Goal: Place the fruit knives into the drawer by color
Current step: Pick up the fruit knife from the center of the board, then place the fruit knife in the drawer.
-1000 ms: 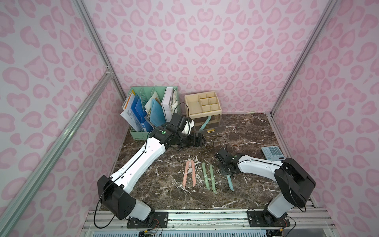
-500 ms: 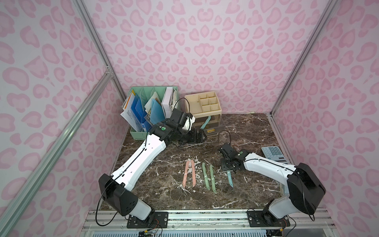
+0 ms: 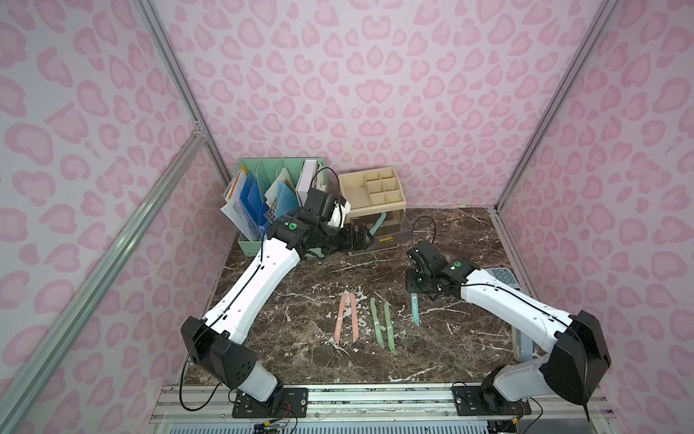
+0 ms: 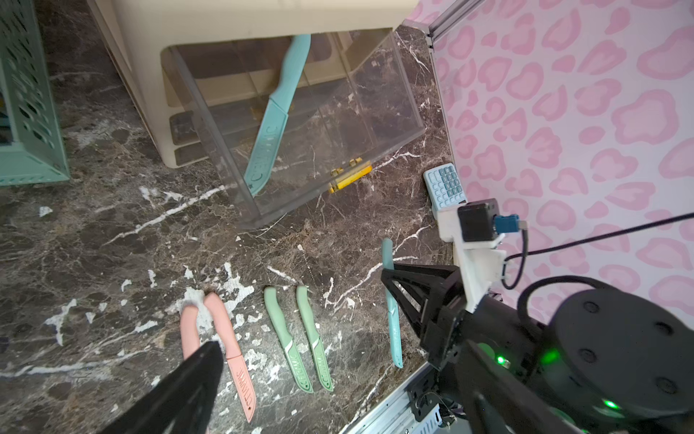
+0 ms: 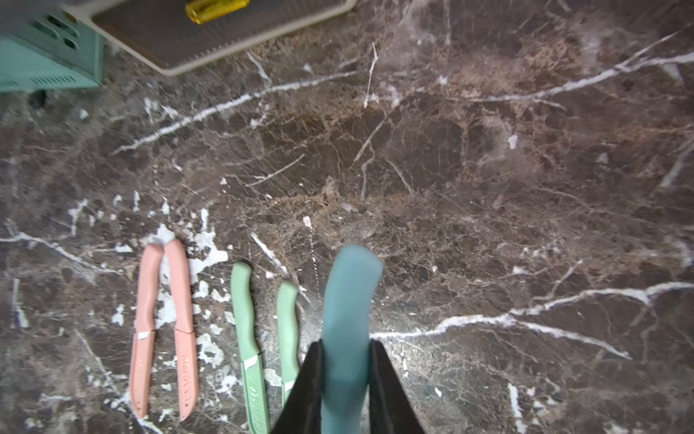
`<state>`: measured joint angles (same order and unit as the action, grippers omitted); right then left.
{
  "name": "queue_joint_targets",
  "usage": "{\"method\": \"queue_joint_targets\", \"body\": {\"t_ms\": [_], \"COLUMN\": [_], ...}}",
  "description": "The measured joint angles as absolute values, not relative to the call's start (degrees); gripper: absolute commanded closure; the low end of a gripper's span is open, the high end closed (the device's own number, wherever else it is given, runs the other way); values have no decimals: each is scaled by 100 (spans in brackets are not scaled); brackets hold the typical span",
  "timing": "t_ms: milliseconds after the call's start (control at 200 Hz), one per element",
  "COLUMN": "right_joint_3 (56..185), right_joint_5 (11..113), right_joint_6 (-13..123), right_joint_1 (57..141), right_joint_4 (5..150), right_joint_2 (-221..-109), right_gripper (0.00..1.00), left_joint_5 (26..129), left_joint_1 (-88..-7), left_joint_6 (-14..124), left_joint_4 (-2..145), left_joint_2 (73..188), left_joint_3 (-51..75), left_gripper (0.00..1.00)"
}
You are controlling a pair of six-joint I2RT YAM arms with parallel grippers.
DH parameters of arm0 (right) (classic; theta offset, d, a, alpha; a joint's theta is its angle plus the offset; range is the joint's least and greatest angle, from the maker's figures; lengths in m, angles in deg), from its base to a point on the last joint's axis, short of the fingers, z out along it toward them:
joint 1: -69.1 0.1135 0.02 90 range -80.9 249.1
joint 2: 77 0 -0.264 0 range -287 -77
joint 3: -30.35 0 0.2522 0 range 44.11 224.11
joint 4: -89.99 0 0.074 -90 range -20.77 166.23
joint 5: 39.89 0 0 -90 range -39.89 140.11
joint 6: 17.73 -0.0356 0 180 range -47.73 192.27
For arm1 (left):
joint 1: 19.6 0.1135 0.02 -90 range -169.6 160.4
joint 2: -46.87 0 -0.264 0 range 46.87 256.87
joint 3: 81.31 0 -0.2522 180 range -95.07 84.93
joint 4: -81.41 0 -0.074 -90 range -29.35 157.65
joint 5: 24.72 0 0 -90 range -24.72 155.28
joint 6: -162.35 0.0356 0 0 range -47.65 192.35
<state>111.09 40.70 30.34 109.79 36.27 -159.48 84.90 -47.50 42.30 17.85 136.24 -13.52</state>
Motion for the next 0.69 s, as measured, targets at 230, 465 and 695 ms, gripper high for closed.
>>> {"method": "queue_joint_targets", "body": {"t_ms": [230,465,695], "right_joint_3": [11767,12453,13166], "right_joint_5": [4332,4618,5003], "right_joint_6": [2879,2535,2101], "right_joint_1": [10896,10758,10548], "right_joint_4": [3456,3504,3668], "right_joint_2": [-15817,-15882,-16319], "right_gripper": [84,84,83], "left_joint_5": [8459,8404,8367], "left_joint_1": [-4578,-4449,-4223], "left_joint_6": [4274,4392,4401], "left_joint_4": [1723,1699,1656], "left_joint_2": [13748,14019,14515], "left_joint_3": [-1608,-2078,-2862], "left_gripper": [2,2,2]}}
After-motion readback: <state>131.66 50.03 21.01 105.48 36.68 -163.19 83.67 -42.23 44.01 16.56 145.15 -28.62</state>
